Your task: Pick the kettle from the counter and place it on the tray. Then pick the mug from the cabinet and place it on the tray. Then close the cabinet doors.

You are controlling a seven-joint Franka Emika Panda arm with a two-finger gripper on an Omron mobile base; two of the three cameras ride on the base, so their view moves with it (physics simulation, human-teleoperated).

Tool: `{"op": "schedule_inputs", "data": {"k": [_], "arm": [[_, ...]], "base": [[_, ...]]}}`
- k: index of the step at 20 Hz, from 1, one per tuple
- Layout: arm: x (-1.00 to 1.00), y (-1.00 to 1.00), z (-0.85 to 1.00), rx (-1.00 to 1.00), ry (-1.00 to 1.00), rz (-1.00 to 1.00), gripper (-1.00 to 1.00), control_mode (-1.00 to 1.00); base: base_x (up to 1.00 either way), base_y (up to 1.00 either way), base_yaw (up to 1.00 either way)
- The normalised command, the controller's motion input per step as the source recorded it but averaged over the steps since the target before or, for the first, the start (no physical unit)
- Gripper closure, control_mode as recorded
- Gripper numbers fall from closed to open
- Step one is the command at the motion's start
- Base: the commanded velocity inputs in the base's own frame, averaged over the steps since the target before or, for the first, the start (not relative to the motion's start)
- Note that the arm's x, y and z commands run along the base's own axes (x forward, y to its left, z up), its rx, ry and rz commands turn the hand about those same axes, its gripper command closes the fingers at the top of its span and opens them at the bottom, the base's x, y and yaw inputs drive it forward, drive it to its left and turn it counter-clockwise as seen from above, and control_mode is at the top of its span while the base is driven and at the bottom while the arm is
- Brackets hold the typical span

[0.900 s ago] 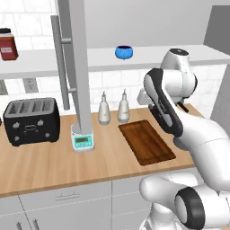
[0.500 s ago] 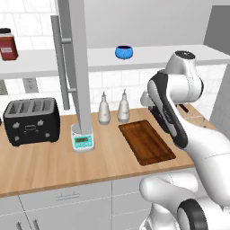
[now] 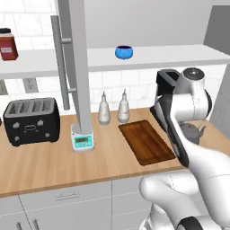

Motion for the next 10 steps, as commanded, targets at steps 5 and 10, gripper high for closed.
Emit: {"op": "schedule_inputs", "data": {"k": [5, 10], "arm": [[0.39, -0.57, -0.16, 0.00, -0.01, -0.38, -1.00, -1.00], [0.18, -0.54, -0.07, 0.07, 0.00, -0.24, -1.00, -1.00]], "base": [[0.00, 0.00, 0.00], [0.00, 0.00, 0.00]]}}
